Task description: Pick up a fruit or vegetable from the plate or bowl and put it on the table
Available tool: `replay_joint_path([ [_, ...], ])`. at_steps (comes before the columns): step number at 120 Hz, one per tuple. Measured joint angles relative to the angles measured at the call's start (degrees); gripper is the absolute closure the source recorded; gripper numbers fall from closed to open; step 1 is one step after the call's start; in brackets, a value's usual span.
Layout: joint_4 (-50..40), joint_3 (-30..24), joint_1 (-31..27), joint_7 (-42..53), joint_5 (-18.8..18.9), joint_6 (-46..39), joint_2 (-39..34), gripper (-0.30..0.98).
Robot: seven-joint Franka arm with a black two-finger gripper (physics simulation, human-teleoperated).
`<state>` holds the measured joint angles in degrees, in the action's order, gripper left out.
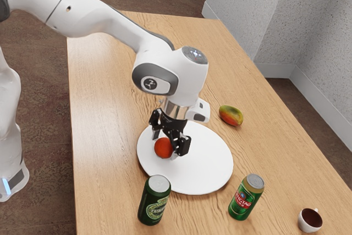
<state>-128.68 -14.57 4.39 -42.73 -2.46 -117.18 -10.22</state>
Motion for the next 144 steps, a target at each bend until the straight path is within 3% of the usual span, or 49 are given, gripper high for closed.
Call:
replay_joint_path([
  [48, -0.1, 0.1, 0.0, 0.0, 0.0, -0.1, 0.7, 0.01],
  [61, -0.2, 0.1, 0.0, 0.0, 0.0, -0.1, 0.8, 0.07],
  [84, -0.2, 0.4, 0.0, -0.2, 0.3, 0.0, 0.7, 0.36],
  [108, 0.0, 0.4, 0.0, -0.5, 1.5, 0.3, 0.6, 0.37],
  [126, 9.5, 0.7, 0.1, -1.8, 4.2, 5.9, -0.6, 0.39],
  [130, 10.1, 5.3, 1.3, -2.1, 4.9, 7.2, -1.1, 0.39],
  [139, 11.9, 22.8, 0.6, -2.0, 7.9, 9.6, -1.8, 0.39],
  [144, 13.0, 29.2, -0.6, -1.8, 9.5, 10.5, -1.9, 0.39],
])
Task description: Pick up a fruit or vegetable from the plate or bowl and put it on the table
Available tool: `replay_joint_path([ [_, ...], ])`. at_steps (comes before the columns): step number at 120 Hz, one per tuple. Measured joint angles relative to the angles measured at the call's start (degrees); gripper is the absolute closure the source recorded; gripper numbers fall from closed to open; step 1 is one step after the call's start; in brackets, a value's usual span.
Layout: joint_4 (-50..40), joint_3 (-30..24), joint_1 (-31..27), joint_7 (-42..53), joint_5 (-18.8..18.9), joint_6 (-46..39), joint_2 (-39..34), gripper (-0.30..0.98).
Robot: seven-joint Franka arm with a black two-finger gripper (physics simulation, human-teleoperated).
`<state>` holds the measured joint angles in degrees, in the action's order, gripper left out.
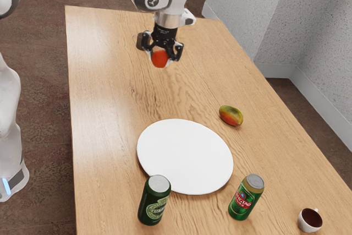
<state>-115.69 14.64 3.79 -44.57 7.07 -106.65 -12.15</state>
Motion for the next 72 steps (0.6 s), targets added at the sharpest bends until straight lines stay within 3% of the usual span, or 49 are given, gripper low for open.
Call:
replay_joint_path([
  [8, 0.6, 3.9, 0.1, 0.3, 1.9, 1.0, 0.0, 0.39],
  [20, 0.7, 5.3, 0.6, 0.7, 3.3, 1.8, 0.0, 0.39],
  [26, 0.3, 6.1, 0.7, 0.9, 2.9, 1.5, 0.0, 0.25],
  [39, -0.1, 6.6, 0.7, 1.4, 2.2, 0.9, -0.4, 0.12],
  [72, 1.0, 9.4, 0.5, 3.1, -1.9, 3.8, -0.6, 0.02],
])
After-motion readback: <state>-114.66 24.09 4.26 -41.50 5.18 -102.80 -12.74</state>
